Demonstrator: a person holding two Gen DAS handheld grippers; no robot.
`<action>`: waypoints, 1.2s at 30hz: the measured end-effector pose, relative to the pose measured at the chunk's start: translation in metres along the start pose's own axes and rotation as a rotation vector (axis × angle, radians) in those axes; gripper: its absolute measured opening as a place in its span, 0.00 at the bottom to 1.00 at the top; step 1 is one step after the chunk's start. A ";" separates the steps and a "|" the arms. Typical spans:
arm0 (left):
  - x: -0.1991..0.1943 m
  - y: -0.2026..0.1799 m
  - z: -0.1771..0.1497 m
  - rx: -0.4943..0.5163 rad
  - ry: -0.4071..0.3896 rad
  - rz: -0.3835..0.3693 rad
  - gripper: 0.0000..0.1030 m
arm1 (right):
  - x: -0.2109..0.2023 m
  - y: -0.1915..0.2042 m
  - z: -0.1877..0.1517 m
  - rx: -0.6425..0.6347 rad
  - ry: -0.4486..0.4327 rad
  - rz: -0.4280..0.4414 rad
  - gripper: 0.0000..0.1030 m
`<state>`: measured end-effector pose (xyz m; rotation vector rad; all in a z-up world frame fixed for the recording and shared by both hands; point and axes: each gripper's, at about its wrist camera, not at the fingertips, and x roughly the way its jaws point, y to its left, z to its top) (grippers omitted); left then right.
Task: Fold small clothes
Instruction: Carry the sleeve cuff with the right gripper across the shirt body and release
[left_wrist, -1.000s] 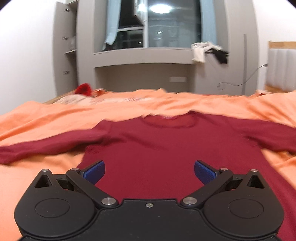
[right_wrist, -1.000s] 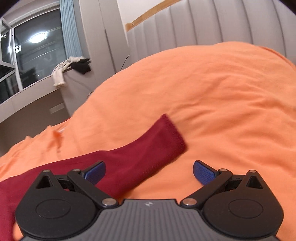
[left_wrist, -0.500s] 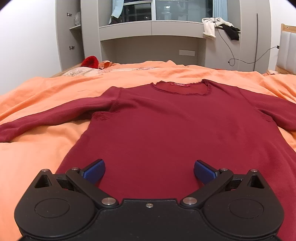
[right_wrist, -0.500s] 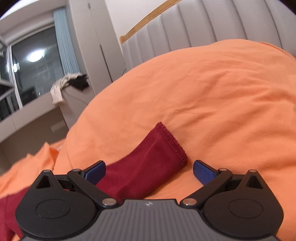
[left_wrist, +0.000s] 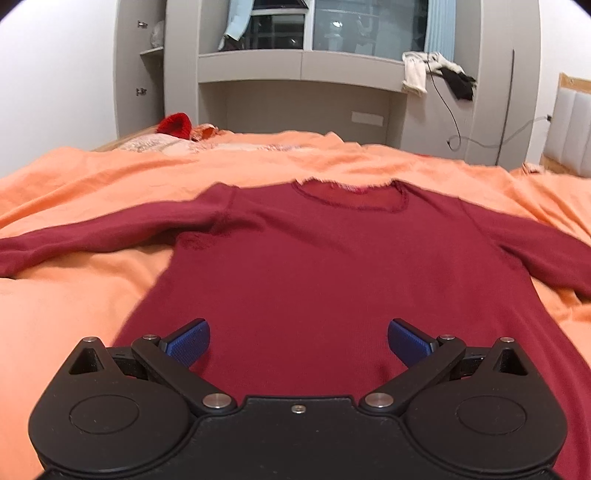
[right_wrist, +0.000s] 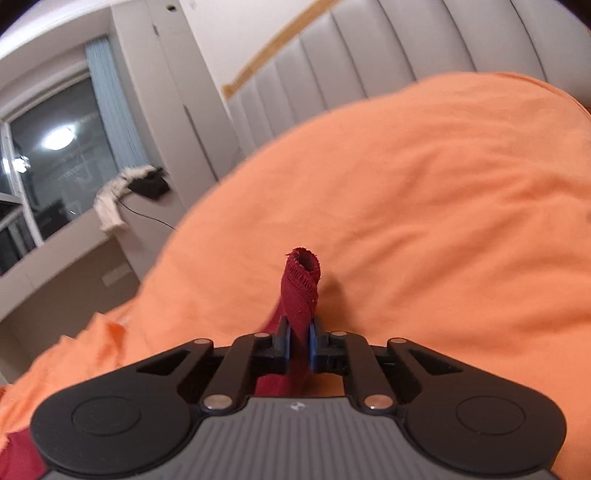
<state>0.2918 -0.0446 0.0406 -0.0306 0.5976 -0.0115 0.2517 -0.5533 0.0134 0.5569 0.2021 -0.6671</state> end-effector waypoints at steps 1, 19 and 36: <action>-0.001 0.003 0.002 -0.008 -0.010 0.009 0.99 | -0.006 0.007 0.002 -0.008 -0.017 0.025 0.10; 0.003 0.084 0.032 -0.275 -0.040 0.137 0.99 | -0.149 0.274 -0.072 -0.665 -0.204 0.733 0.10; 0.005 0.130 0.033 -0.445 0.002 0.198 0.99 | -0.209 0.317 -0.230 -1.287 0.056 1.053 0.23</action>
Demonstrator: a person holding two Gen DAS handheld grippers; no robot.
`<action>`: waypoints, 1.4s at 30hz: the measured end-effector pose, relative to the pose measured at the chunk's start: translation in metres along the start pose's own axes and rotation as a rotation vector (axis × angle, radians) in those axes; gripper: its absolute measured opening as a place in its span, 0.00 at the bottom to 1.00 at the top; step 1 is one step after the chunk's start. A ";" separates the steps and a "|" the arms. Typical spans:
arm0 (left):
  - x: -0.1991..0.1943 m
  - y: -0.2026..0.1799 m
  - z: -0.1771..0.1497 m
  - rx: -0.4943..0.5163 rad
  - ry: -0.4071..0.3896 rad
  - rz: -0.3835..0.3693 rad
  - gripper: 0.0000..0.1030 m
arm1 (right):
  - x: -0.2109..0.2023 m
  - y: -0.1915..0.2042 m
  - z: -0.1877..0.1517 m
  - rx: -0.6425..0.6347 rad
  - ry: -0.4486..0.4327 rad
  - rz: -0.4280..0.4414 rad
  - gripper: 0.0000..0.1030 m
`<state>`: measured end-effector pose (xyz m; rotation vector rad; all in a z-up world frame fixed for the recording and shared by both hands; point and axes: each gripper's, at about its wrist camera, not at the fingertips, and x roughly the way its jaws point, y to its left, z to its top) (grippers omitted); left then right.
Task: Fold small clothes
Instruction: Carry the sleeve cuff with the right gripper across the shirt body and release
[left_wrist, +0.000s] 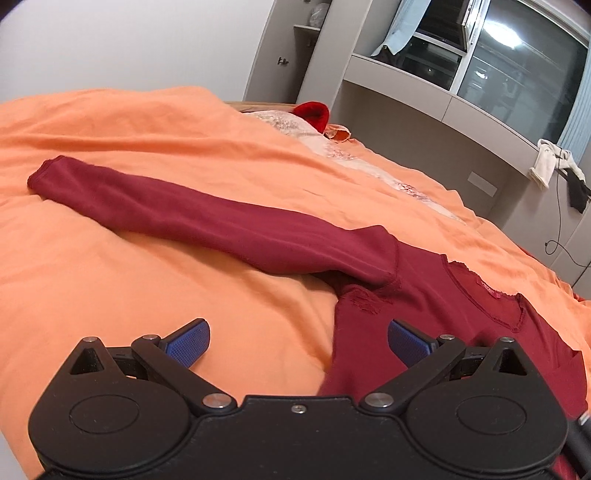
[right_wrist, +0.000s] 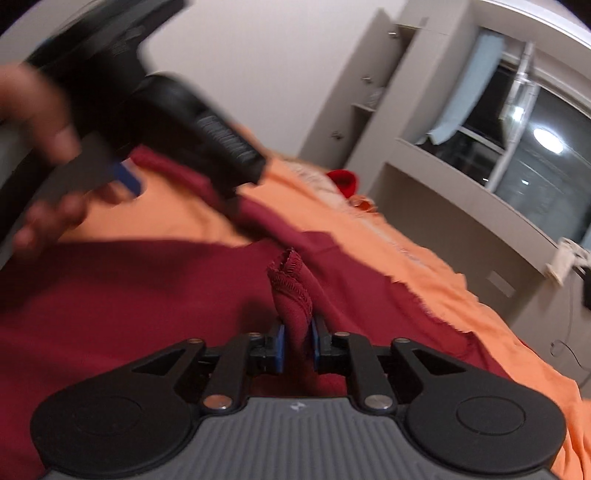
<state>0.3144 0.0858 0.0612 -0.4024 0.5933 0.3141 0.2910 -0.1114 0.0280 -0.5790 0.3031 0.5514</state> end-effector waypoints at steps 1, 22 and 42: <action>0.000 0.000 0.000 0.000 0.002 -0.001 0.99 | -0.003 0.004 0.000 -0.010 0.001 0.012 0.36; 0.021 -0.055 -0.034 0.228 0.104 -0.093 0.99 | -0.056 -0.108 -0.118 0.041 0.242 -0.504 0.78; 0.019 -0.066 -0.047 0.348 0.120 -0.118 0.99 | -0.061 -0.165 -0.140 0.474 0.210 -0.433 0.05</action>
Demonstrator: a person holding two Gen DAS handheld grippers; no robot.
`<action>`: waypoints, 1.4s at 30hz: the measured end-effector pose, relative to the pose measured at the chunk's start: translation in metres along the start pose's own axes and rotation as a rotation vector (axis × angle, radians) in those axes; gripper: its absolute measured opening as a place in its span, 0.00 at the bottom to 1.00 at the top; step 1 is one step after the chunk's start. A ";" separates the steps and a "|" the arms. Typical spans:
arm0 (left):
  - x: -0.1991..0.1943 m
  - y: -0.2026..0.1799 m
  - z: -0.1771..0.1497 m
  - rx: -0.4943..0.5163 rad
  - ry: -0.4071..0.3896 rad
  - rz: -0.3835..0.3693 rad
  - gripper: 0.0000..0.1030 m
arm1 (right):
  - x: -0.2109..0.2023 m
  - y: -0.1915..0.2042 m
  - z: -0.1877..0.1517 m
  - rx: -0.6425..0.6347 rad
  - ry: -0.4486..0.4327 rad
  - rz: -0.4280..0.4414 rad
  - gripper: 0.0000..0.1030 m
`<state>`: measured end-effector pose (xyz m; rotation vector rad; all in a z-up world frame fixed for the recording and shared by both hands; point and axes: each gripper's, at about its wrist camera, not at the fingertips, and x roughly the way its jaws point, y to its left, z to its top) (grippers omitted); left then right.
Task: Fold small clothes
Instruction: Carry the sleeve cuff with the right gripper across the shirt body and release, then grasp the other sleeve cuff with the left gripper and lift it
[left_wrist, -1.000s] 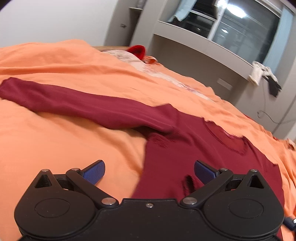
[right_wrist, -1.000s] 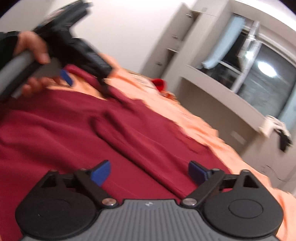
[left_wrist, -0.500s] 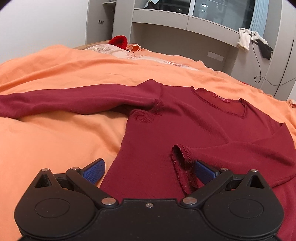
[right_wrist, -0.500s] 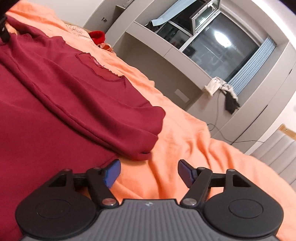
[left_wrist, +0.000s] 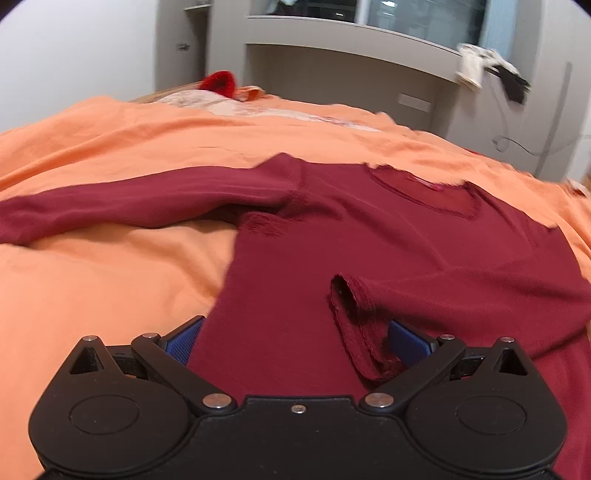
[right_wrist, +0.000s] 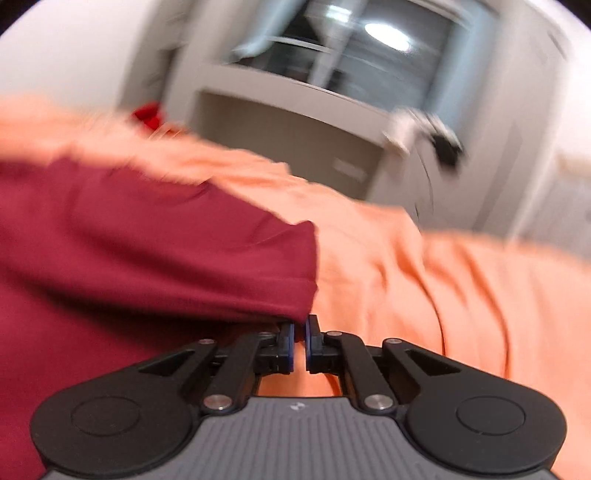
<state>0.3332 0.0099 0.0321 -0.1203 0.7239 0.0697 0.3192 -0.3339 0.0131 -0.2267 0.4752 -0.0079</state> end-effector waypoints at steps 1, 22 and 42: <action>0.000 -0.003 -0.002 0.028 0.006 -0.009 0.99 | 0.000 -0.010 -0.001 0.077 0.016 0.018 0.05; -0.030 0.025 0.004 -0.060 -0.126 -0.029 0.99 | -0.027 -0.034 -0.016 0.223 0.053 0.062 0.86; -0.046 0.246 0.007 -0.625 -0.333 0.279 0.99 | -0.058 0.006 -0.024 0.212 0.005 0.290 1.00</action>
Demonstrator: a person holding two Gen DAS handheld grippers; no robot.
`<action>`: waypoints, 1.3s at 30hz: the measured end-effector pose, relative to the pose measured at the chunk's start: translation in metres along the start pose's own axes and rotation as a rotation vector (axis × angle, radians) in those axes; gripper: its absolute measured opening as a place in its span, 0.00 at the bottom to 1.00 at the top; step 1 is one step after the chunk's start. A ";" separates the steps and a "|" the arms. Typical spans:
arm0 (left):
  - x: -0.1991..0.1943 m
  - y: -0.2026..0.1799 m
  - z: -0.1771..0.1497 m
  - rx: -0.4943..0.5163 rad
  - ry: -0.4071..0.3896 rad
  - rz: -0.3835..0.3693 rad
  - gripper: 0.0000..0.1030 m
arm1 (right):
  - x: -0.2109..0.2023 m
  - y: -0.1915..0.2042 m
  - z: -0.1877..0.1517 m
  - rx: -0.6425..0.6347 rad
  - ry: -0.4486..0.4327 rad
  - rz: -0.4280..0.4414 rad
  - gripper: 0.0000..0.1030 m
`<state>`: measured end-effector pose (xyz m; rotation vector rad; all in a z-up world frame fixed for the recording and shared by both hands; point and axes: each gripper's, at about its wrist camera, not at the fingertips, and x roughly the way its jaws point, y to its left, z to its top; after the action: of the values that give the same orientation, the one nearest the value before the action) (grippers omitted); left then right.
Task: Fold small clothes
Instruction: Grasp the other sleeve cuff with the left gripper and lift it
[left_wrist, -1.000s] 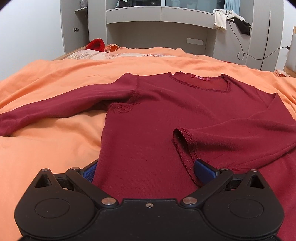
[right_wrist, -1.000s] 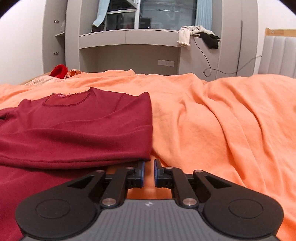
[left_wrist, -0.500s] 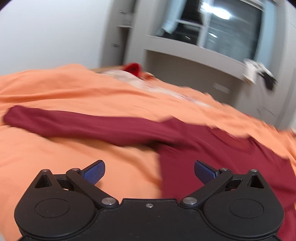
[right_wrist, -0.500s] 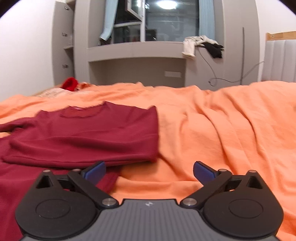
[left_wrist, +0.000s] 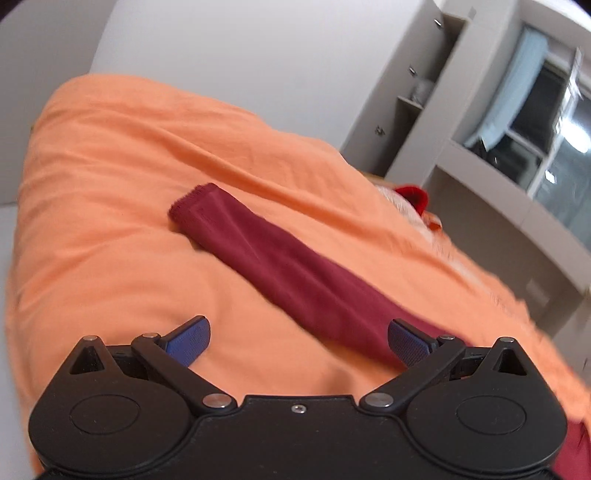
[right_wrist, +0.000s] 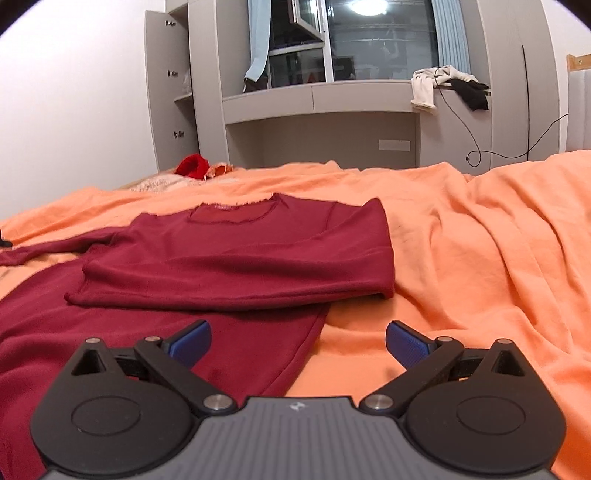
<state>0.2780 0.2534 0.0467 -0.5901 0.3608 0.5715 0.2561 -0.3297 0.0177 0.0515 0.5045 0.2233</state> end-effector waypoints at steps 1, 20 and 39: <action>0.005 0.003 0.005 -0.022 -0.004 0.001 0.99 | 0.002 0.001 -0.001 -0.004 0.010 -0.003 1.00; 0.042 0.037 0.027 -0.358 -0.232 0.175 0.83 | 0.021 -0.007 -0.012 0.034 0.087 0.027 1.00; 0.041 0.046 0.032 -0.399 -0.239 0.170 0.04 | 0.022 -0.006 -0.013 0.030 0.094 0.020 1.00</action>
<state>0.2875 0.3210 0.0328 -0.8690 0.0680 0.8791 0.2697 -0.3310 -0.0050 0.0759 0.6013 0.2383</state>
